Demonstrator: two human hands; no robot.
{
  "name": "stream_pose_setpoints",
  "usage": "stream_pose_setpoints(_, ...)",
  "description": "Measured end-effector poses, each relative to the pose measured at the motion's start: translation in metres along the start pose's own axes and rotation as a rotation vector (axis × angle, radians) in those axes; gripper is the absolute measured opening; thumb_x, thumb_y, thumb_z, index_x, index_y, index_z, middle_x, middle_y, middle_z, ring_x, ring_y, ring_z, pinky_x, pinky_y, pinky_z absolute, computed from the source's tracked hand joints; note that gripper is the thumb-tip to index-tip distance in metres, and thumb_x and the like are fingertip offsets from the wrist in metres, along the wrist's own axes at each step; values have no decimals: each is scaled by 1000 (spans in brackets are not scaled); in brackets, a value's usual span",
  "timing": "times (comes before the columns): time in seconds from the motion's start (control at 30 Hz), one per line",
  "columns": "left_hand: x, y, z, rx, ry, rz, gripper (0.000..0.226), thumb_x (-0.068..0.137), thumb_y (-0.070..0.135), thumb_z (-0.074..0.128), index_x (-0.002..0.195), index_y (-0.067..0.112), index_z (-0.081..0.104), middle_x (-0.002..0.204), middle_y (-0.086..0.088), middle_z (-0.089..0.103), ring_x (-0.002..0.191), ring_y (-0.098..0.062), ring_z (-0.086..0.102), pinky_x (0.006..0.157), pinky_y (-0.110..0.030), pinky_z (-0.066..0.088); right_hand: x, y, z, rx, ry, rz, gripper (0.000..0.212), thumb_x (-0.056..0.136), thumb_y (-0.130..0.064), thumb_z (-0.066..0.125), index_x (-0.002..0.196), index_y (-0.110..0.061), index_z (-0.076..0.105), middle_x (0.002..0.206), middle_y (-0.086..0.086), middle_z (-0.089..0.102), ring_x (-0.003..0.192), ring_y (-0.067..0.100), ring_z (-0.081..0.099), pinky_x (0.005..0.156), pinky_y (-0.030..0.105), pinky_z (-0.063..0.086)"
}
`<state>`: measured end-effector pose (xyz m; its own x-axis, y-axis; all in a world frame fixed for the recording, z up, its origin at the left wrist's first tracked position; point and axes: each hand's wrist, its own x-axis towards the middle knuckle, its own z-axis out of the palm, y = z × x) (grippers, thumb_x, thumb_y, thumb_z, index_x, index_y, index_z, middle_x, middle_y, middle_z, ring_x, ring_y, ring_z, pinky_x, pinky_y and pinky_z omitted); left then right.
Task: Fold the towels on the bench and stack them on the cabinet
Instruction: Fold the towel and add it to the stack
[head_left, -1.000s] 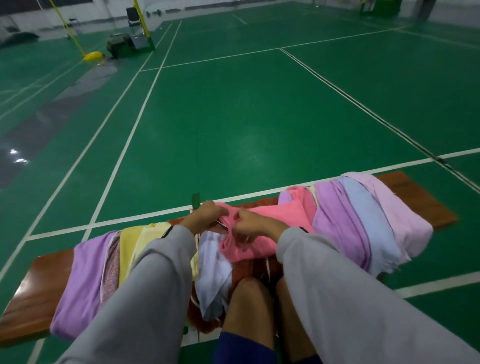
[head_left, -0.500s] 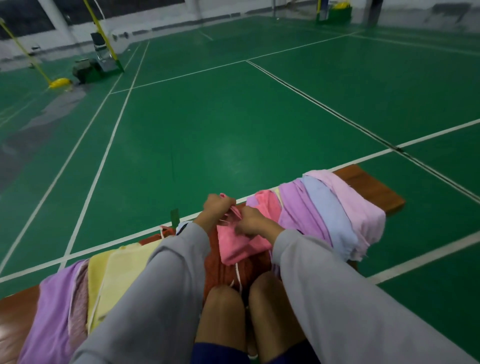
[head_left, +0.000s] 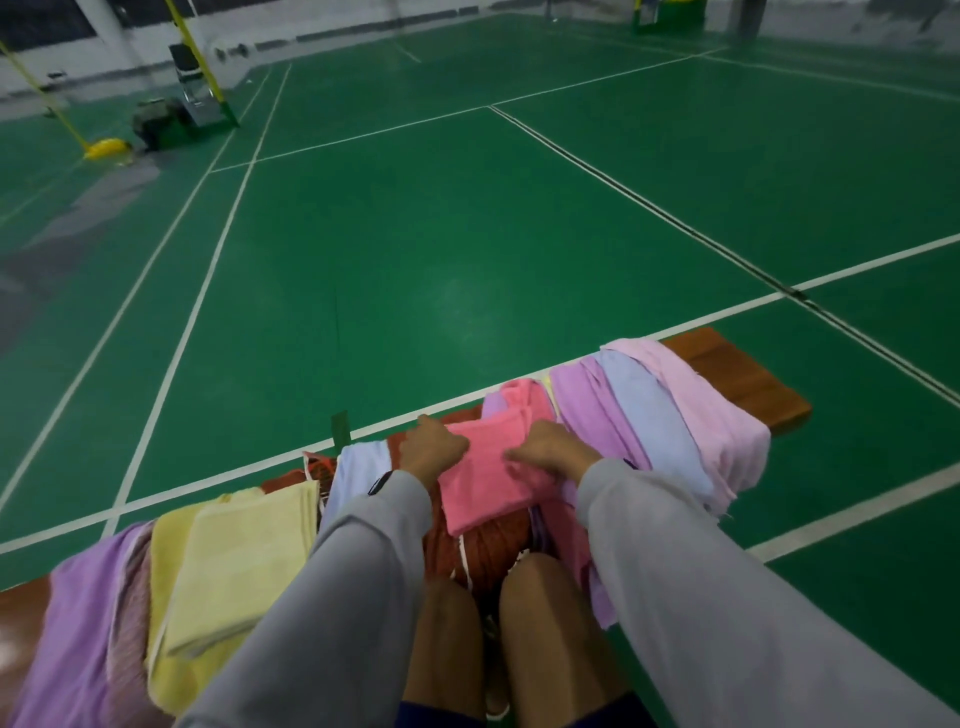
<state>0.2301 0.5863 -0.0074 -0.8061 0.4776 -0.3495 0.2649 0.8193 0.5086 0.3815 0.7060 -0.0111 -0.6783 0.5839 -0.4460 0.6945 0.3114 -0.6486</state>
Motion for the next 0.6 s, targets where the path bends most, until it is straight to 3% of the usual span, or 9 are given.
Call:
stream_pose_setpoints(0.07, -1, -22, -3, -74, -145, -64, 71, 73, 39, 75, 127, -3, 54, 117, -18, 66, 98, -34, 69, 81, -40, 60, 3, -3, 9, 61, 33, 30, 32, 92, -31, 73, 113, -8, 65, 113, 10, 67, 96, 23, 61, 88, 30, 52)
stream_pose_setpoints(0.13, -12, -36, -5, -236, -347, -155, 49, 88, 30, 77, 119, -2, 56, 96, -14, 63, 70, -25, 64, 59, -35, 60, 2, -5, 16, 114, 79, 72, 32, 86, -26, 77, 107, -8, 62, 111, 7, 66, 97, 23, 63, 88, 31, 56)
stream_pose_setpoints(0.23, -13, -51, -3, -432, -431, -209, 50, 87, 31, 81, 122, 1, 60, 99, -10, 62, 74, -21, 62, 63, -32, 59, 1, -1, 18, 249, 126, 147, 28, 84, -15, 76, 101, -6, 55, 102, 5, 59, 100, 23, 60, 84, 29, 54)
stream_pose_setpoints(0.33, -16, -47, -2, -591, -496, -261, 46, 85, 32, 83, 115, 5, 62, 87, -6, 61, 73, -19, 59, 65, -30, 56, 3, 5, 18, 434, 68, 187, 45, 77, -25, 82, 113, -6, 64, 110, 11, 67, 104, 27, 66, 91, 37, 57)
stream_pose_setpoints(0.4, -21, -42, -3, -616, -530, -263, 38, 85, 30, 82, 109, 8, 63, 81, -4, 59, 68, -17, 57, 60, -27, 53, 4, 4, 18, 554, 8, 182, 51, 71, -28, 85, 112, -3, 68, 104, 11, 73, 99, 27, 71, 90, 41, 59)
stream_pose_setpoints(0.5, -26, -38, -6, -694, -473, -202, 48, 84, 26, 79, 123, 4, 64, 82, -5, 62, 65, -16, 57, 53, -25, 49, -2, -12, 14, 574, -58, 204, 43, 79, -28, 80, 114, -6, 68, 111, 14, 72, 105, 31, 69, 97, 45, 57)
stream_pose_setpoints(0.57, -32, -37, -17, -865, -466, -195, 39, 90, 23, 67, 124, 4, 62, 90, -13, 70, 68, -23, 67, 50, -26, 52, -12, -30, 8, 579, -129, 228, 36, 86, -31, 71, 115, -10, 65, 114, 14, 70, 106, 30, 68, 89, 45, 60)
stream_pose_setpoints(0.6, -36, -38, -26, -956, -469, -201, 31, 93, 21, 62, 119, 5, 62, 87, -14, 69, 64, -23, 68, 47, -26, 53, -17, -39, 7, 628, -171, 248, 29, 92, -30, 67, 114, -12, 63, 109, 13, 70, 100, 28, 69, 77, 41, 63)
